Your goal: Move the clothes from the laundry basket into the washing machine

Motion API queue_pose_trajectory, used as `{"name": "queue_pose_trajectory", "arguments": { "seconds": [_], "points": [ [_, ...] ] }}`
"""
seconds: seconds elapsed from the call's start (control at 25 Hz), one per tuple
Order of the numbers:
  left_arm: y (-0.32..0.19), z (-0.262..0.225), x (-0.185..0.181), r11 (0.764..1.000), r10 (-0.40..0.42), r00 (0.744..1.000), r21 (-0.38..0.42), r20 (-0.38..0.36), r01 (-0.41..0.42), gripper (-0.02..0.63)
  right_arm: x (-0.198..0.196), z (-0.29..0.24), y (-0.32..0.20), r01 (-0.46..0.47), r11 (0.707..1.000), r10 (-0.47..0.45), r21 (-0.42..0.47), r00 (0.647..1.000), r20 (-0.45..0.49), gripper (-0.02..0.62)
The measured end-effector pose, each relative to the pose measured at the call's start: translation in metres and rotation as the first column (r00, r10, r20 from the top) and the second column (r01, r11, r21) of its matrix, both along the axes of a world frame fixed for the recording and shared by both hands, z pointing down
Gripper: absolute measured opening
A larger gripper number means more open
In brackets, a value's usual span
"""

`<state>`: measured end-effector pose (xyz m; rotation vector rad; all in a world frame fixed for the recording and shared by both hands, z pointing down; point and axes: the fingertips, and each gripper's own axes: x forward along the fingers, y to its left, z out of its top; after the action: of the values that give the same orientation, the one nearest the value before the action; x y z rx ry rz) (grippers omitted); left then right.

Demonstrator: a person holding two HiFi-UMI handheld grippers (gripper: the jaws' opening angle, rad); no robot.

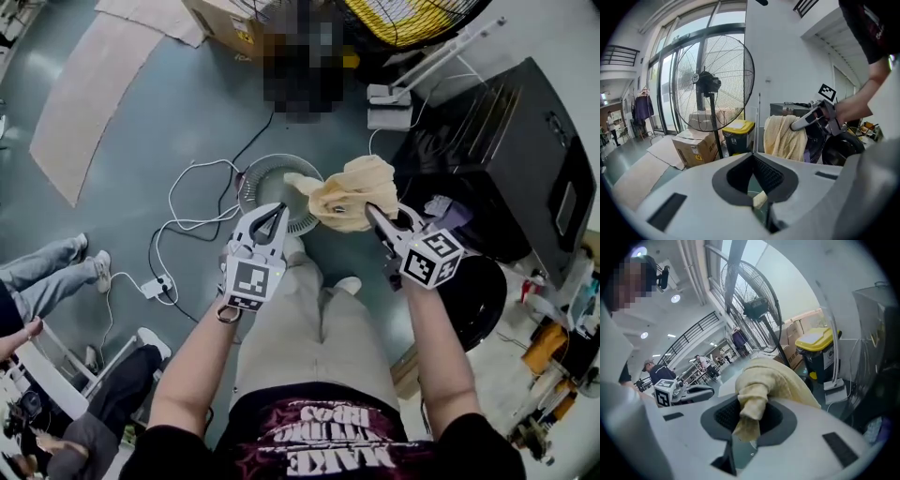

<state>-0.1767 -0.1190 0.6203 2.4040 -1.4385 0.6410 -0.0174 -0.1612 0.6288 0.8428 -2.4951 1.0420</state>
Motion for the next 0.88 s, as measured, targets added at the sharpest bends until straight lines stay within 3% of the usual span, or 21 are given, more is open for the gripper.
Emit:
{"name": "queue_pose_trajectory", "arguments": {
  "seconds": [0.36, 0.88],
  "points": [
    [0.024, -0.065, 0.011, 1.0, 0.013, 1.0, 0.012, -0.017, -0.013, 0.005, -0.002, -0.067, 0.008, -0.005, 1.0, 0.006, 0.017, 0.999, -0.038, 0.083],
    [0.043, -0.127, 0.069, 0.996, 0.083, 0.993, 0.041, -0.087, -0.08, 0.005, 0.025, -0.203, 0.018, -0.07, 0.995, 0.065, 0.074, 0.996, 0.067, 0.084]
  ]
}}
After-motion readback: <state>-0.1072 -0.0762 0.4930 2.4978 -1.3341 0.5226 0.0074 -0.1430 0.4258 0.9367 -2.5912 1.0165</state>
